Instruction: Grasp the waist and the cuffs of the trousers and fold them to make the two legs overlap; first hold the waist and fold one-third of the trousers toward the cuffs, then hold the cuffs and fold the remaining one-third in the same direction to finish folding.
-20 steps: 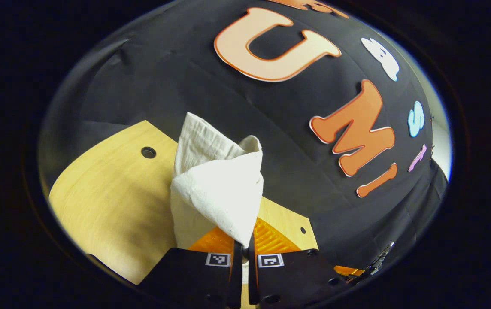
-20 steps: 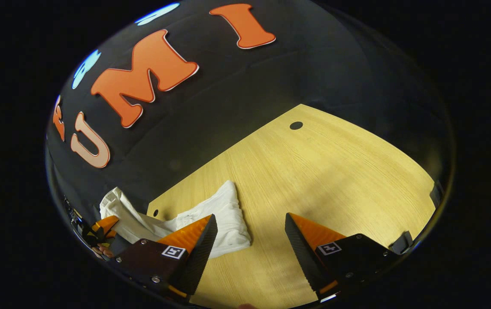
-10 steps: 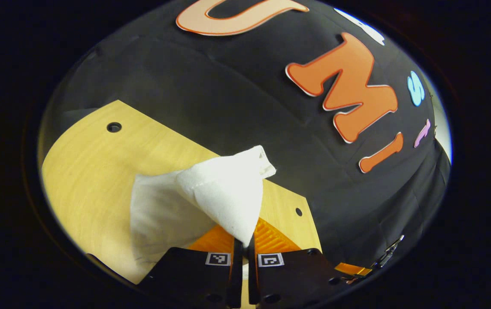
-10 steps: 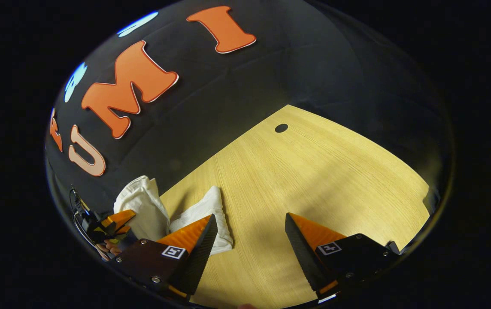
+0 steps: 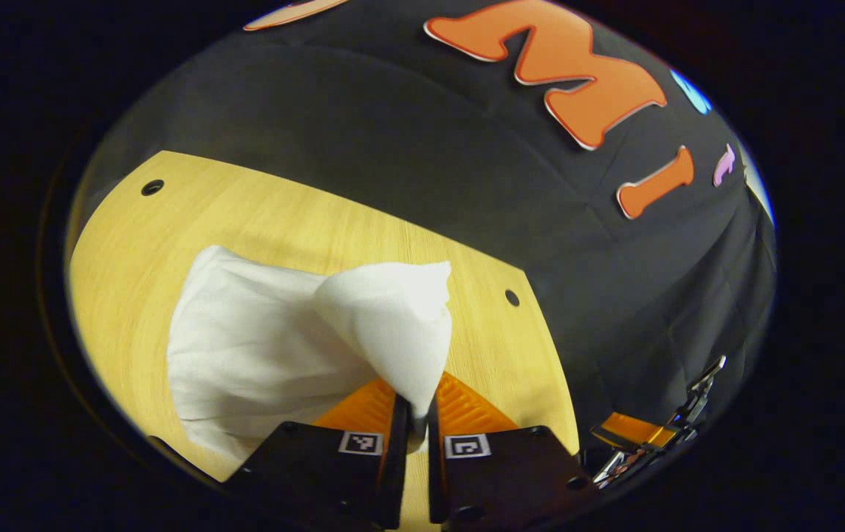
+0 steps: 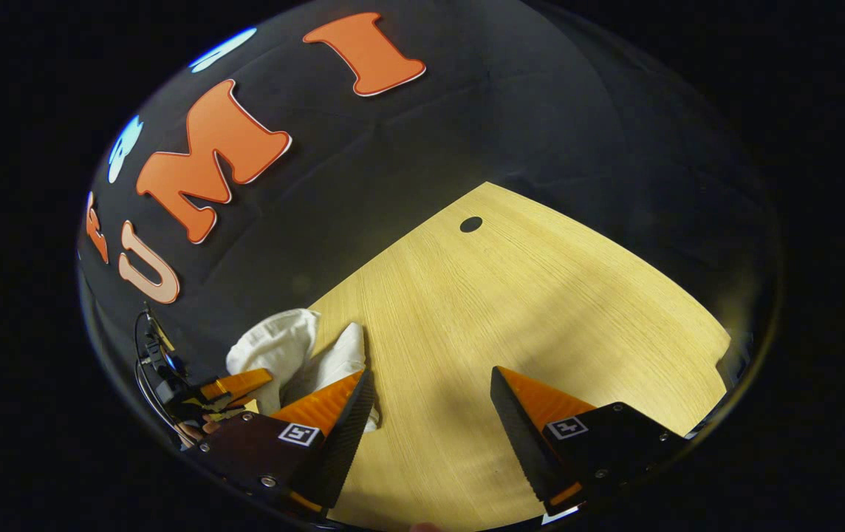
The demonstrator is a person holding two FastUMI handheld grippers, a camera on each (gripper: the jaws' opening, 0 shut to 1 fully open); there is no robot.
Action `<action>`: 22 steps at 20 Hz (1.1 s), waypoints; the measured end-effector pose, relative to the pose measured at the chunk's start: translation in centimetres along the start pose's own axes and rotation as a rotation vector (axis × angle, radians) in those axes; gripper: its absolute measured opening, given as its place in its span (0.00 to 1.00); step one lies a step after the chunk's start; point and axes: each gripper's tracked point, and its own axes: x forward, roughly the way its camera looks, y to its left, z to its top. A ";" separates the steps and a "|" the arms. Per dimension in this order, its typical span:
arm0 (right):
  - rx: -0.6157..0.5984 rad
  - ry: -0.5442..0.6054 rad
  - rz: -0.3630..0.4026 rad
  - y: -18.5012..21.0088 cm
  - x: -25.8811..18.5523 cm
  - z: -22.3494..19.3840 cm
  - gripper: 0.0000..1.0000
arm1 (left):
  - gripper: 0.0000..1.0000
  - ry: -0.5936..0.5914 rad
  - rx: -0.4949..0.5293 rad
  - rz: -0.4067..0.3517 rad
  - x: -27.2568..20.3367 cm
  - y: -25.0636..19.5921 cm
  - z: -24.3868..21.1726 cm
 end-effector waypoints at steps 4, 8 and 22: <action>-0.002 0.000 0.028 0.1 0.1 0.5 0.95 | 0.51 0.023 0.060 -0.023 -1.4 -1.9 -1.9; -0.041 -0.016 0.059 1.4 -0.2 0.8 0.95 | 0.98 -0.027 0.145 0.008 -4.6 -1.9 -1.5; -0.406 -0.268 0.228 13.2 -4.4 2.0 0.97 | 0.93 -0.575 0.493 0.297 -19.4 -2.0 6.4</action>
